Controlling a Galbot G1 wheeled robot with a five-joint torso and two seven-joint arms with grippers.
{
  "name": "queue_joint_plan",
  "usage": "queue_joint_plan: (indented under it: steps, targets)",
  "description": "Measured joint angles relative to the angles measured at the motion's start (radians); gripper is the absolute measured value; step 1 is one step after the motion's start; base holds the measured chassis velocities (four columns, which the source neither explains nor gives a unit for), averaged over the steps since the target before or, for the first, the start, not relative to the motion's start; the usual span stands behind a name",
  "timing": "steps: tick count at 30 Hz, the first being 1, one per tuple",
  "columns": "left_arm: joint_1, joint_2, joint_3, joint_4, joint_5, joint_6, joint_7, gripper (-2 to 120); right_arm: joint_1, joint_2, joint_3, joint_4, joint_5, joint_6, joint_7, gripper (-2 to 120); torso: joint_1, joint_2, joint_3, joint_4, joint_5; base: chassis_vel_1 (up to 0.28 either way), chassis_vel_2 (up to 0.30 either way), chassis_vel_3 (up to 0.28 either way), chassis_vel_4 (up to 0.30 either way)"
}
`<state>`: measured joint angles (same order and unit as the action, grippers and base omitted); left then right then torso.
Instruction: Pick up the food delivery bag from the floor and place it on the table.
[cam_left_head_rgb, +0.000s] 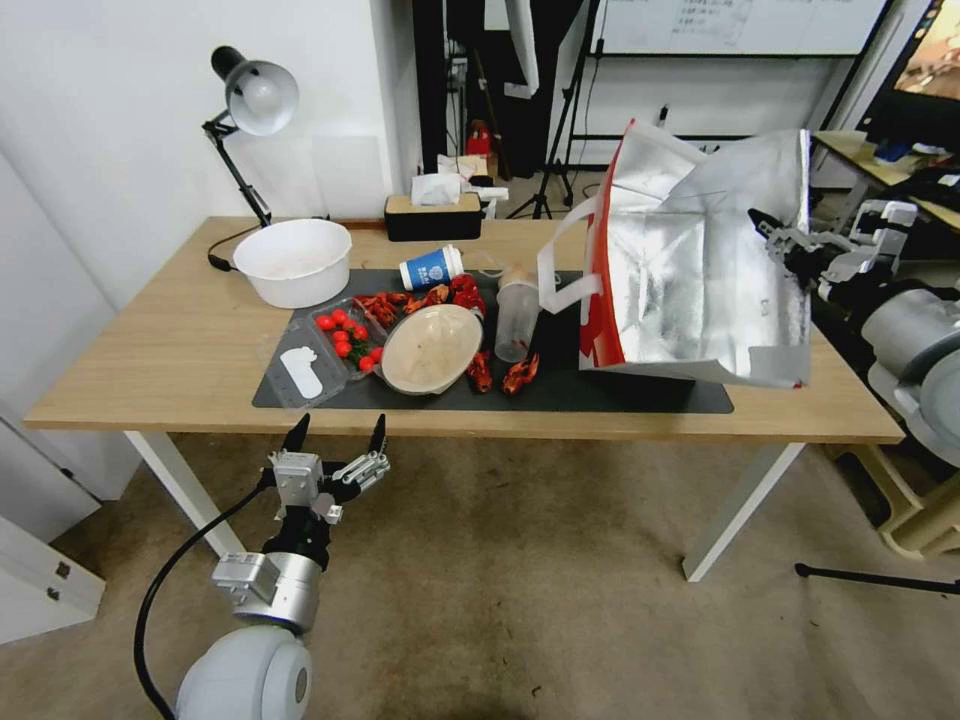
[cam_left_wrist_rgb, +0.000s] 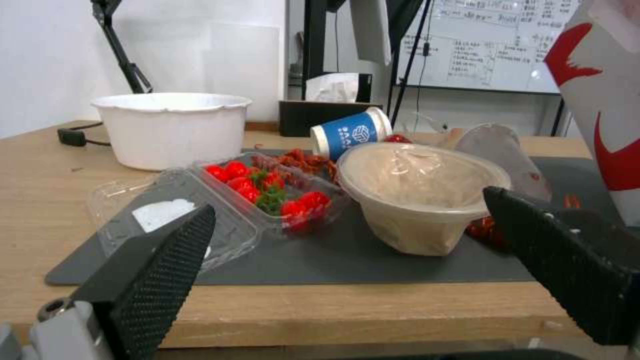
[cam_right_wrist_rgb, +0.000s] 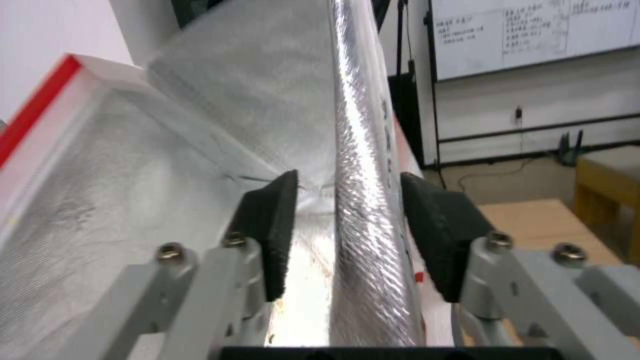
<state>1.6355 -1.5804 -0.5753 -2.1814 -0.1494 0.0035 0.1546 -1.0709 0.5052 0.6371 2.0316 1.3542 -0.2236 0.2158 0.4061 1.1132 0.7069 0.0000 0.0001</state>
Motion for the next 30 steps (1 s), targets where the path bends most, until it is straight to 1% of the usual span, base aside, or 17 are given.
queue_joint_plan:
  steps: [1, 2, 3, 5, 6, 7, 8, 9, 10, 11, 14, 18, 21, 24, 25, 26, 30]
  targets:
    - [0.001, 0.0, 0.0, 0.0, 0.0, -0.001, 0.001, 100, 0.001, -0.001, 0.004, 0.001, -0.009, 0.004, -0.001, 48, 0.0, 0.0, 0.0, 0.0, -0.0001, 0.0, 0.0, 0.0, 0.0]
    - [0.001, 0.0, 0.0, 0.0, 0.0, -0.001, 0.001, 100, 0.001, -0.001, 0.004, 0.001, -0.009, 0.004, -0.001, 48, 0.0, 0.0, 0.0, 0.0, -0.0001, 0.0, 0.0, 0.0, 0.0]
    - [0.001, 0.001, 0.0, 0.0, 0.0, -0.002, 0.002, 100, 0.001, -0.001, 0.01, 0.003, -0.032, 0.008, -0.004, 55, 0.0, 0.0, 0.0, 0.0, 0.0, 0.0, 0.0, 0.0, 0.0]
    - [0.001, 0.001, 0.0, 0.001, 0.0, -0.003, 0.004, 100, 0.0, -0.001, 0.024, 0.006, -0.076, 0.013, -0.006, 64, 0.0, 0.0, 0.0, 0.0, 0.0, 0.0, 0.0, 0.0, 0.0]
    - [0.002, 0.001, 0.001, 0.002, 0.0, -0.004, 0.005, 100, -0.001, -0.002, 0.035, 0.006, -0.118, 0.019, -0.012, 70, 0.0, 0.0, 0.0, 0.0, -0.0001, 0.0, 0.0, 0.0, 0.0]
    - [0.002, 0.001, 0.001, 0.002, 0.0, -0.004, 0.005, 100, -0.001, -0.002, 0.035, 0.006, -0.118, 0.019, -0.012, 70, 0.0, 0.0, 0.0, 0.0, -0.0001, 0.0, 0.0, 0.0, 0.0]
    - [0.002, 0.001, 0.002, 0.002, 0.0, -0.005, 0.005, 100, -0.003, -0.005, 0.039, 0.007, -0.128, 0.024, -0.015, 76, 0.0, 0.0, 0.0, 0.0, 0.0, 0.0, 0.0, 0.0, 0.0]
    - [0.002, 0.0, 0.002, 0.002, 0.0, -0.005, 0.006, 100, -0.006, -0.007, 0.042, 0.009, -0.131, 0.026, -0.016, 77, 0.0, 0.0, 0.0, 0.0, 0.0, 0.0, 0.0, 0.0, 0.0]
    - [0.001, -0.001, 0.004, 0.002, 0.0, -0.006, 0.007, 100, -0.017, -0.01, 0.047, 0.02, -0.134, 0.031, -0.022, 84, 0.0, 0.0, 0.0, 0.0, -0.0001, 0.0, 0.0, 0.0, 0.0]
    - [0.001, -0.001, 0.004, 0.002, 0.0, -0.006, 0.007, 100, -0.017, -0.01, 0.047, 0.02, -0.134, 0.031, -0.022, 84, 0.0, 0.0, 0.0, 0.0, -0.0001, 0.0, 0.0, 0.0, 0.0]
    - [0.0, -0.001, 0.004, 0.002, 0.0, -0.006, 0.008, 100, -0.046, 0.009, 0.049, 0.049, -0.138, 0.056, -0.037, 96, 0.0, 0.0, 0.0, 0.0, -0.0002, 0.0, 0.0, 0.0, 0.0]
    - [-0.001, -0.001, 0.004, 0.002, 0.0, -0.007, 0.008, 100, -0.07, 0.031, 0.049, 0.066, -0.149, 0.081, -0.062, 100, 0.0, 0.0, 0.0, 0.0, 0.0, 0.0, 0.0, 0.0, 0.0]
    - [0.0, -0.001, 0.002, 0.002, 0.0, -0.007, 0.009, 100, -0.128, 0.068, 0.055, 0.094, -0.172, 0.141, -0.118, 100, 0.0, 0.0, 0.0, 0.0001, -0.0001, 0.0, 0.0, 0.0, 0.0]
    - [0.0, -0.001, 0.001, 0.002, 0.0, -0.007, 0.009, 100, -0.158, 0.083, 0.062, 0.109, -0.184, 0.173, -0.146, 100, 0.0, 0.0, 0.0, 0.0, -0.0002, 0.0, 0.0, 0.0, 0.0]
    - [0.0, -0.001, 0.001, 0.002, 0.0, -0.008, 0.009, 100, -0.19, 0.102, 0.066, 0.123, -0.205, 0.21, -0.183, 100, 0.0, 0.0, 0.0, -0.0001, -0.0003, 0.0, 0.0, 0.0, 0.0]
    - [0.0, -0.001, 0.001, 0.002, 0.0, -0.008, 0.009, 100, -0.19, 0.102, 0.066, 0.123, -0.205, 0.21, -0.183, 100, 0.0, 0.0, 0.0, -0.0001, -0.0003, 0.0, 0.0, 0.0, 0.0]
    - [0.001, -0.002, 0.001, 0.002, 0.0, -0.008, 0.009, 100, -0.246, 0.144, 0.067, 0.149, -0.254, 0.278, -0.254, 100, 0.0, 0.0, 0.0, 0.0001, -0.0002, 0.0, 0.0, 0.0, 0.0]
